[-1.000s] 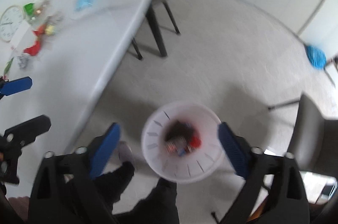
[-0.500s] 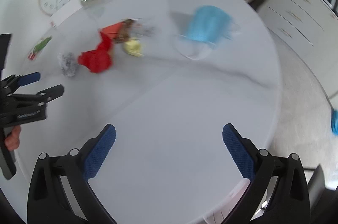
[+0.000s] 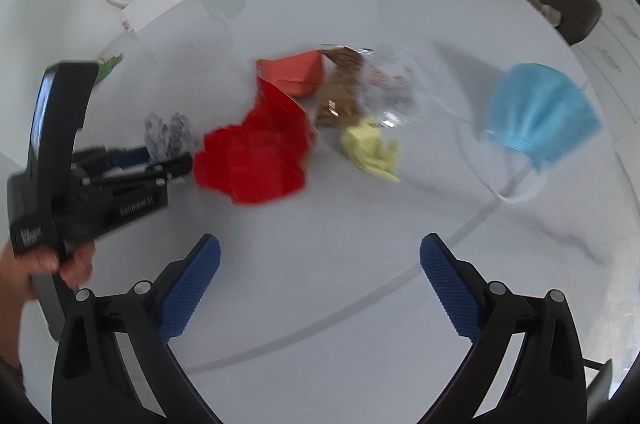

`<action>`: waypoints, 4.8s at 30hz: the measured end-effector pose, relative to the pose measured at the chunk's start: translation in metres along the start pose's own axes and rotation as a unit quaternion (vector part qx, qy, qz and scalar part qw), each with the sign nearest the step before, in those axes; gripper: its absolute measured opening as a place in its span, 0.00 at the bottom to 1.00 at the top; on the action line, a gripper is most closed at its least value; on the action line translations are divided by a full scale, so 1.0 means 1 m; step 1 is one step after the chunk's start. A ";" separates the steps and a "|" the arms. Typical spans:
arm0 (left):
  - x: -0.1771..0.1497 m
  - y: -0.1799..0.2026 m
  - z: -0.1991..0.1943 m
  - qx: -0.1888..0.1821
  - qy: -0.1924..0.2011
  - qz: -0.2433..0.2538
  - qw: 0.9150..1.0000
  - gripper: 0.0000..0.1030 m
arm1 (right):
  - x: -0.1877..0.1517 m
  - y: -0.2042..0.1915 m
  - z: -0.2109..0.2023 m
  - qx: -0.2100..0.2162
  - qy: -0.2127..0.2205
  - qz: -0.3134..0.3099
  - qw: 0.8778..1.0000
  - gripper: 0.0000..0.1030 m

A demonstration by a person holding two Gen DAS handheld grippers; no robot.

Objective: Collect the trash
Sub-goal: 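Grasp the crumpled white paper with the left tool while the right tool grasps red paper, then drop the white paper and red paper into the white bin, then grasp the red paper with the left tool while the right tool grasps the snack wrapper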

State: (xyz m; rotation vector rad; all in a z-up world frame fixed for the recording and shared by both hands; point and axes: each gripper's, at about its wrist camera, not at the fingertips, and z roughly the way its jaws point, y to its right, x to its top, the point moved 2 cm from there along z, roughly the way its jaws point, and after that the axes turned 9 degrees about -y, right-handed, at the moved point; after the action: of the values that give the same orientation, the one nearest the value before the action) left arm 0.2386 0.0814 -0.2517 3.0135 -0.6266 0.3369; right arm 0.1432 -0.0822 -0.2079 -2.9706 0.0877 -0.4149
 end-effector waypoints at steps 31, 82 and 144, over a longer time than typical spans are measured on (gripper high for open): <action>-0.025 -0.056 -0.013 -0.033 0.028 -0.034 0.998 0.40 | 0.074 -0.069 0.075 -0.030 -0.008 -0.137 0.990 0.35; -0.279 0.502 -0.067 -0.144 -0.087 0.411 0.896 0.63 | -0.449 0.335 -0.080 -0.084 0.000 0.301 0.950 0.97; -0.016 0.048 -0.086 -0.002 0.066 0.057 0.996 0.91 | 0.060 0.057 -0.006 -0.018 0.026 0.059 0.998 0.97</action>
State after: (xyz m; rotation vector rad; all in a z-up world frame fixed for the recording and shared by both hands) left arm 0.1878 0.0511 -0.1717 2.9267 -0.7887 0.5347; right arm 0.1969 -0.1438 -0.1946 -2.9700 0.2759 -0.4812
